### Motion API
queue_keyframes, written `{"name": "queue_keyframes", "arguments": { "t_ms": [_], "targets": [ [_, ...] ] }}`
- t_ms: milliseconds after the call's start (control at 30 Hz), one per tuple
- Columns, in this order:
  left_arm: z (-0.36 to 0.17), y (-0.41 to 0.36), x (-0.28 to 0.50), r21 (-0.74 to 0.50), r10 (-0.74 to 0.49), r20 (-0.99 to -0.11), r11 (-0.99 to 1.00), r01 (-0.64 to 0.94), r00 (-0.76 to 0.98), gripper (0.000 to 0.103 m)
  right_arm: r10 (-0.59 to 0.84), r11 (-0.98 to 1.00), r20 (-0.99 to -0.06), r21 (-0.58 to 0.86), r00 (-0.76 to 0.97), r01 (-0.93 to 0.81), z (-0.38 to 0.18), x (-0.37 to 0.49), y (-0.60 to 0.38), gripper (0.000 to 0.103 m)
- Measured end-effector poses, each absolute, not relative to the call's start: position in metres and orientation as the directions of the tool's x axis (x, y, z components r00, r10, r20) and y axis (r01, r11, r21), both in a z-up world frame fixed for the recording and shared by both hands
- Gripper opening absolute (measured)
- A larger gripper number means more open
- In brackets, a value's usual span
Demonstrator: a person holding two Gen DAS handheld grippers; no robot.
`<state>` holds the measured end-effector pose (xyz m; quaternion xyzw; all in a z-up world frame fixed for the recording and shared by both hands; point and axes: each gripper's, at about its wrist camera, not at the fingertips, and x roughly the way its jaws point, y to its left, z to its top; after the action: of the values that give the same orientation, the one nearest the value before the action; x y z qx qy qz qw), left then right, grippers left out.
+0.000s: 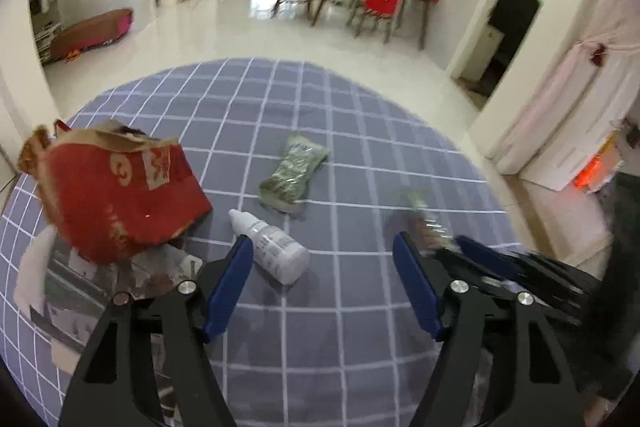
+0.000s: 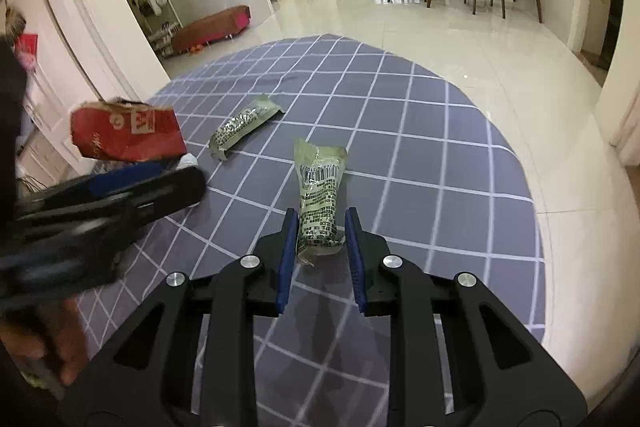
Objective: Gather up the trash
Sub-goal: 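Grasp the green snack packet with the right tool while the left tool grasps the white dropper bottle, then carry both items over the blue bucket and open both tools to drop them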
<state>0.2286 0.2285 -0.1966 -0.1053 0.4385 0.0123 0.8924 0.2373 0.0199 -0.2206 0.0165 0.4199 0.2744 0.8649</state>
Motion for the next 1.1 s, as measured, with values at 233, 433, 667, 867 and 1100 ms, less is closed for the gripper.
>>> {"name": "queue_keyframes", "arguments": {
  "t_ms": [233, 433, 667, 867, 1100],
  "targets": [
    [-0.215, 0.228, 0.244, -0.061, 0.05, -0.839, 0.981, -0.185, 0.541, 0.043, 0.542, 0.821, -0.695, 0.319, 0.472, -0.473, -0.218, 0.231, 0.008, 0.024],
    [-0.207, 0.232, 0.228, -0.093, 0.028, -0.823, 0.979, -0.184, 0.567, 0.031, 0.575, 0.802, -0.673, 0.35, 0.465, -0.484, -0.213, 0.218, 0.002, 0.024],
    [-0.183, 0.22, 0.192, -0.19, -0.085, -0.769, 0.977, -0.1, 0.634, 0.031, 0.605, 0.782, -0.647, 0.375, 0.464, -0.497, -0.202, 0.195, -0.002, 0.024],
    [-0.167, 0.199, 0.173, -0.2, -0.126, -0.745, 0.979, -0.04, 0.655, 0.031, 0.611, 0.783, -0.627, 0.384, 0.484, -0.49, -0.192, 0.176, -0.017, 0.023],
    [-0.159, 0.161, 0.161, -0.21, -0.184, -0.738, 0.977, 0.039, 0.65, 0.031, 0.607, 0.793, -0.598, 0.405, 0.524, -0.456, -0.184, 0.158, -0.051, 0.023]
  ]
}}
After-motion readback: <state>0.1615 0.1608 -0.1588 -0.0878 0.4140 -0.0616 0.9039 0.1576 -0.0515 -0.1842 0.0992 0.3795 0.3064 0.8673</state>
